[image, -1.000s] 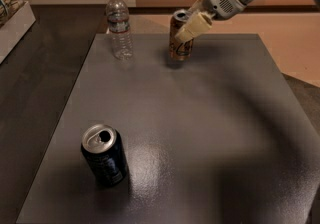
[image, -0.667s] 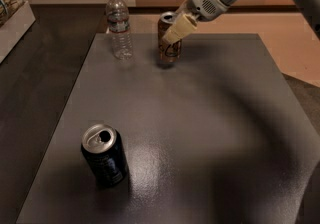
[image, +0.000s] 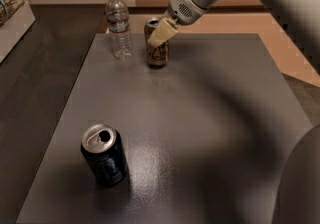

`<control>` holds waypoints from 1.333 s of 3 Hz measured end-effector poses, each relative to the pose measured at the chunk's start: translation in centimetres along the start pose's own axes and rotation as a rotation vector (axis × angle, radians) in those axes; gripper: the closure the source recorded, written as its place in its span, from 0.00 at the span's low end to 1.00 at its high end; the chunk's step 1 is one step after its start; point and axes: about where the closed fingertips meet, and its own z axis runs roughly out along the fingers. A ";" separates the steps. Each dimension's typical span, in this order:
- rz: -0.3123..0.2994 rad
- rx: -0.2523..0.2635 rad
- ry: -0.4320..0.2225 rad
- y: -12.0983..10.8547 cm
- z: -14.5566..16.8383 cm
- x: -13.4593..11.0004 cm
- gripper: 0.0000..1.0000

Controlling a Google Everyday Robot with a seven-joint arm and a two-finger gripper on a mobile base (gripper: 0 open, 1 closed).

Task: Move orange can near water bottle

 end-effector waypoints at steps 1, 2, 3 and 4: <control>0.032 -0.002 -0.008 -0.4 1.4 -0.5 0.82; 0.050 -0.014 -0.052 -0.9 2.5 -0.7 0.51; 0.041 -0.008 -0.072 -1.0 2.9 -1.0 0.28; 0.040 -0.013 -0.071 -0.9 3.2 -1.1 0.04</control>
Offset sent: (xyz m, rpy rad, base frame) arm 0.0229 0.0142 -0.0176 0.1107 0.0369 -0.0397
